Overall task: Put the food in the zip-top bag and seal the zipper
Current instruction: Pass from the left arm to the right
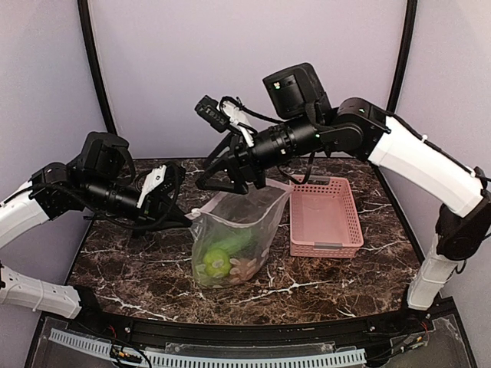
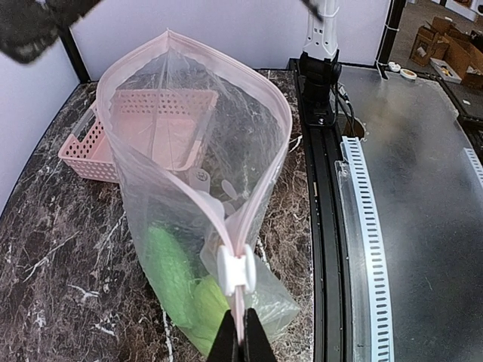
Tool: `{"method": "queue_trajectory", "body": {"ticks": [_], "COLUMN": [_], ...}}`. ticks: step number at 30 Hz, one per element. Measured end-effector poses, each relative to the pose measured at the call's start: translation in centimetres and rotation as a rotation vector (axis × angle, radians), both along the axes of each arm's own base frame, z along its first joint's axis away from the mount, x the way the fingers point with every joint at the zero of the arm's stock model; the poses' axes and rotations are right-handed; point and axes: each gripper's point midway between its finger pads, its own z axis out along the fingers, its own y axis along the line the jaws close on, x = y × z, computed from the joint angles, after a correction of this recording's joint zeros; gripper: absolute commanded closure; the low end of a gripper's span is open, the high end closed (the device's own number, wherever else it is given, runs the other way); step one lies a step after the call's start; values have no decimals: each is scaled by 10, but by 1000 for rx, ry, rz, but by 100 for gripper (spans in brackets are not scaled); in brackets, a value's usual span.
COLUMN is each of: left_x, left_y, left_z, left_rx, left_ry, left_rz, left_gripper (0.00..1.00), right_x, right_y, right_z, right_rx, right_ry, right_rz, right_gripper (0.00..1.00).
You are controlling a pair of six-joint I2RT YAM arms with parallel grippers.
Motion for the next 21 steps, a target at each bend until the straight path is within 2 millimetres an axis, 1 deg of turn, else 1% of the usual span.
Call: {"method": "queue_trajectory", "body": {"ticks": [3,8,13,21], "left_x": [1,3,4,5], "left_y": [1,2,3,2], "left_z": [0,1,2,1], "left_rx": [-2,-9,-16,-22], "left_ry": [5,13,29,50], "left_rz": [0,6,5,-2], "left_gripper": [99,99,99,99], "right_x": [-3,-10,-14,-8], "right_y": [4,2,1,13], "right_z": [-16,-36,-44,-58], "right_rx": [-42,-104,-130,-154], "right_ry": [37,94,125,118], "right_rz": [57,104,127,137], "right_gripper": [54,58,60,61]}}
